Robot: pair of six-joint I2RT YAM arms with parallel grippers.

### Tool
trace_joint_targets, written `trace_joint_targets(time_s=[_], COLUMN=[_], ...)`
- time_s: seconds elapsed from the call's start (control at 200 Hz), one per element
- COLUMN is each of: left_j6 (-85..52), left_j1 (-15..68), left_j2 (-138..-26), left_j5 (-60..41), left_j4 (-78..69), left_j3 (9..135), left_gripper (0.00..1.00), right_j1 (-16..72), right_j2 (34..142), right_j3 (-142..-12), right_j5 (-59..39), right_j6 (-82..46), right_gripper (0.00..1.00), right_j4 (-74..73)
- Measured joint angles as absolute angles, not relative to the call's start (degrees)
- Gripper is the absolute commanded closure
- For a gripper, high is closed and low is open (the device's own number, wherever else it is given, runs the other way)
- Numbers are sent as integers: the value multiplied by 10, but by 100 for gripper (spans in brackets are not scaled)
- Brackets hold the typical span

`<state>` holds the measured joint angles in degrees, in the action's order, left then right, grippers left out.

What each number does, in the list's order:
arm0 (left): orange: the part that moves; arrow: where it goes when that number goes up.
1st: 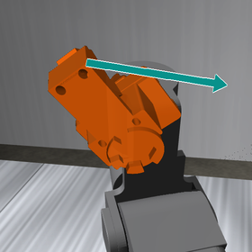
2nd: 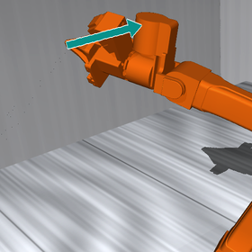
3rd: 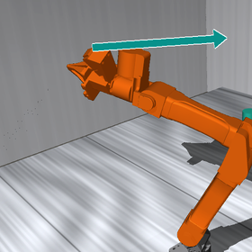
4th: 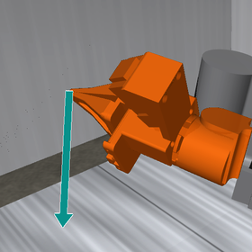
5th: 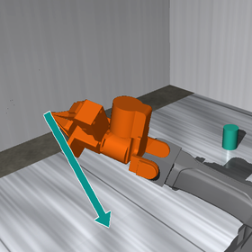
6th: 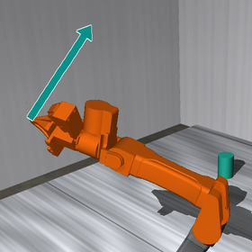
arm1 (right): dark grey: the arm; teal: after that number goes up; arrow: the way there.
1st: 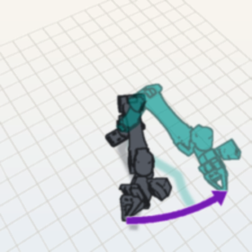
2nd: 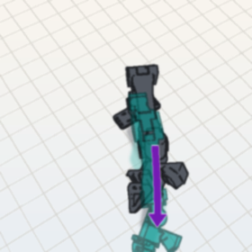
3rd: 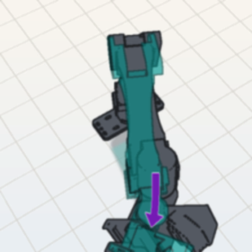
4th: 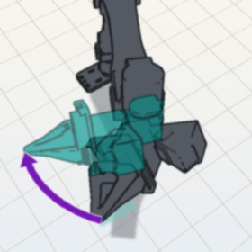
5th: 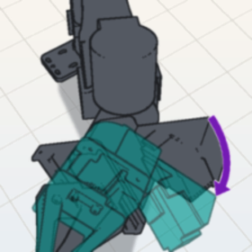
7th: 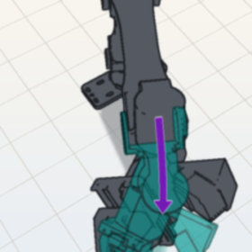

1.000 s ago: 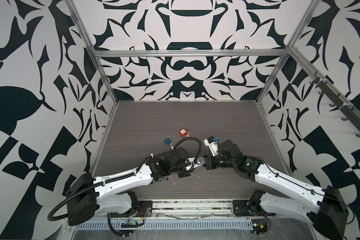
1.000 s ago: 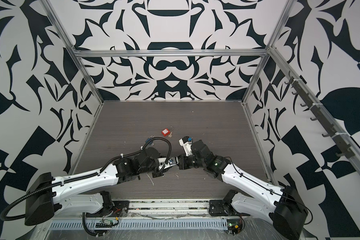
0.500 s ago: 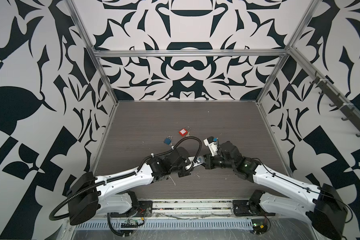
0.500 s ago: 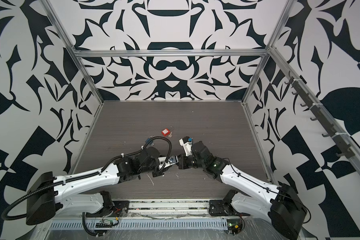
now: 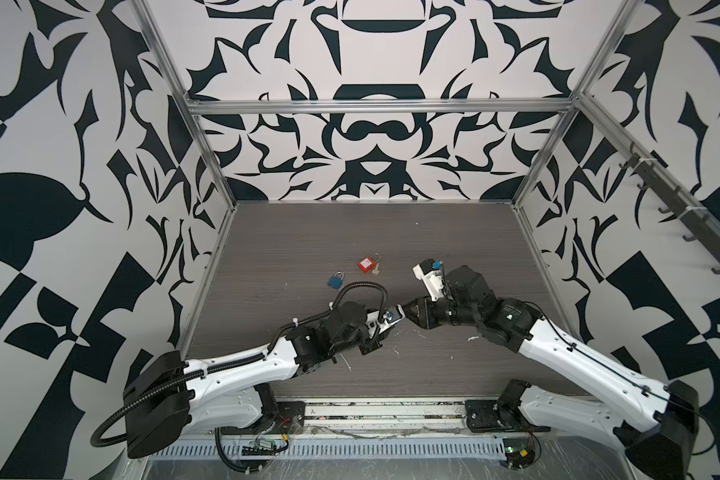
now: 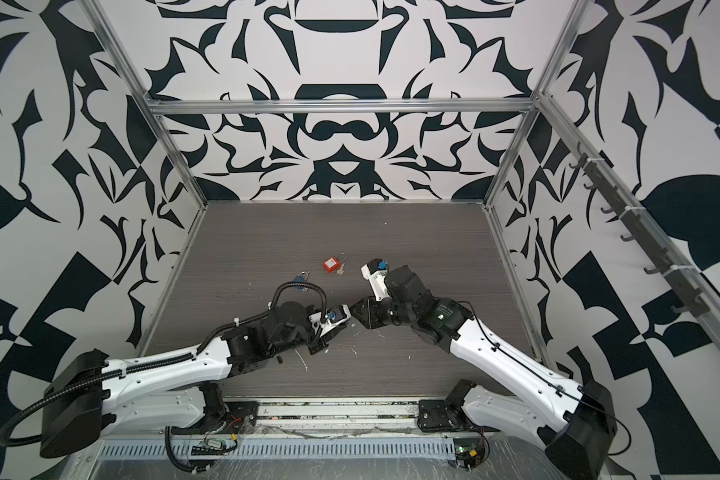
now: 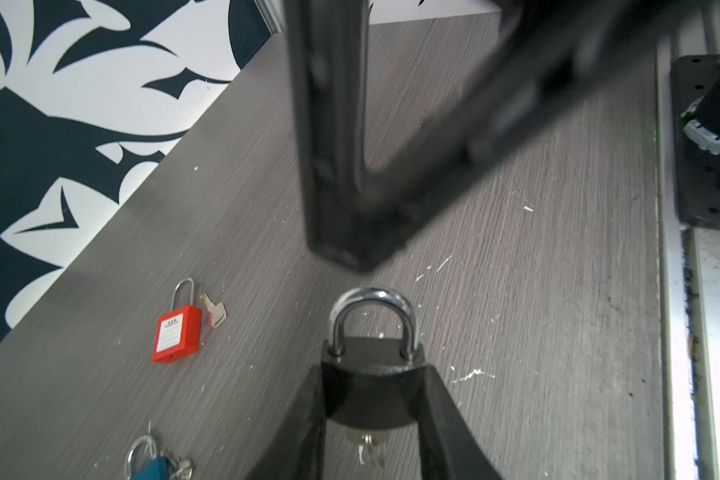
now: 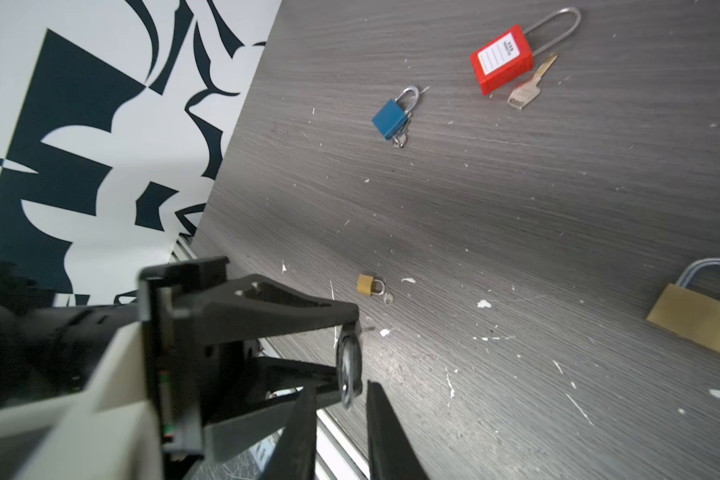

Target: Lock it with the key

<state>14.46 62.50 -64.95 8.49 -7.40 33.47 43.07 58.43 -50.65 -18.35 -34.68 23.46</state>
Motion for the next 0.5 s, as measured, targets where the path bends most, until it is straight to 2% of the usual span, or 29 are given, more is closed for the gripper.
trace_joint_targets(time_s=[0.14, 0.25, 0.385, 0.5], left_j6=[88, 18, -117, -288], left_j1=[625, 625, 625, 620], left_j2=[-647, -645, -644, -635], left_j5=[102, 128, 184, 233], left_j4=[-75, -79, -73, -55], left_j3=[322, 326, 356, 391], left_gripper=[100, 100, 100, 100], right_j1=[424, 423, 423, 423], right_j2=[563, 523, 467, 441], right_j3=[-533, -533, -509, -465], right_j5=[-170, -156, -151, -154], right_j6=[-328, -316, -303, -298], right_gripper=[59, 58, 58, 58], right_j4=[249, 253, 242, 226])
